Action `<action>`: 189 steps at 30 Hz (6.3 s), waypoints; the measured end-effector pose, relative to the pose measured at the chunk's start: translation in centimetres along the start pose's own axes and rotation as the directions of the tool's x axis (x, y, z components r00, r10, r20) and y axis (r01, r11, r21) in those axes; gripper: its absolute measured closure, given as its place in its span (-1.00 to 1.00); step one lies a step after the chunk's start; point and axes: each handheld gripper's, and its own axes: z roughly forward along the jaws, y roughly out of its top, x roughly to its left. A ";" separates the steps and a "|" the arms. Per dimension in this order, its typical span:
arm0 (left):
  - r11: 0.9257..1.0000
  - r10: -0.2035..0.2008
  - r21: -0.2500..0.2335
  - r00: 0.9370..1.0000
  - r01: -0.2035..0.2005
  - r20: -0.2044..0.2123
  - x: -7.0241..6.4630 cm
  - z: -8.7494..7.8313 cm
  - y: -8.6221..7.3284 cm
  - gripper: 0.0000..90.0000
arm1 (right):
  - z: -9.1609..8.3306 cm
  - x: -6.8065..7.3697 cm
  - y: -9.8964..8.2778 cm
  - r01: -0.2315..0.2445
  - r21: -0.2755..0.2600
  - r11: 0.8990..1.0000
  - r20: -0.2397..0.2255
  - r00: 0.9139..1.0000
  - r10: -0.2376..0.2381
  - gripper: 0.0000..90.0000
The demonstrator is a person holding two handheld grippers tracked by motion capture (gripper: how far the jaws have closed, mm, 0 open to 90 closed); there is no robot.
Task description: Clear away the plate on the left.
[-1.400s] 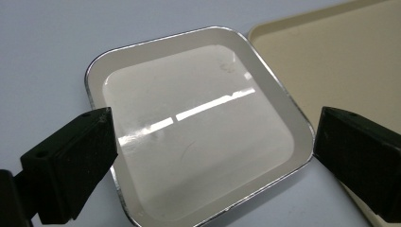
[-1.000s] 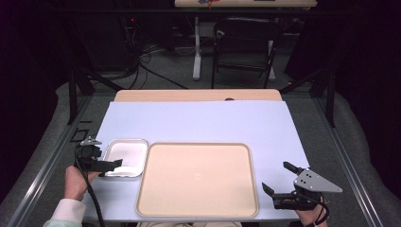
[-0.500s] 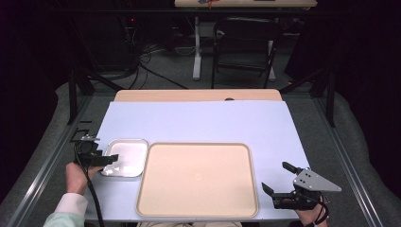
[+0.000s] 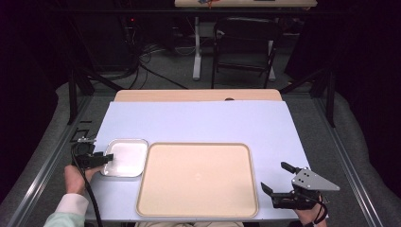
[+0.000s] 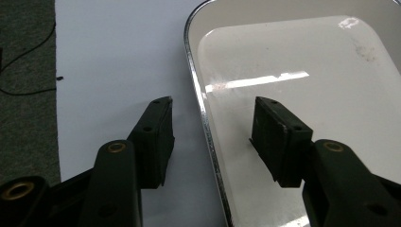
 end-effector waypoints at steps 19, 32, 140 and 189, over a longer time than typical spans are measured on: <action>0.993 -0.112 -0.013 0.992 0.113 0.052 0.6 0.0 -0.3 0.74 | 0.0 -0.1 0.0 -0.004 -0.002 1.000 0.014 1.000 0.004 -0.83; 0.978 -0.198 -0.049 0.973 0.205 0.119 1.5 0.0 -0.9 0.91 | 0.0 -0.1 0.0 -0.007 0.002 1.000 0.020 1.000 0.007 -0.81; 0.920 0.113 -0.393 0.957 0.000 0.266 -12.3 -4.5 2.9 0.96 | 6.6 2.1 3.5 -0.020 0.111 0.994 -0.037 0.999 0.025 -1.00; 0.904 0.205 -0.425 0.915 -0.041 0.349 -19.9 -1.9 3.0 0.93 | 14.6 7.8 6.0 -0.074 0.204 0.976 -0.178 0.978 0.112 0.01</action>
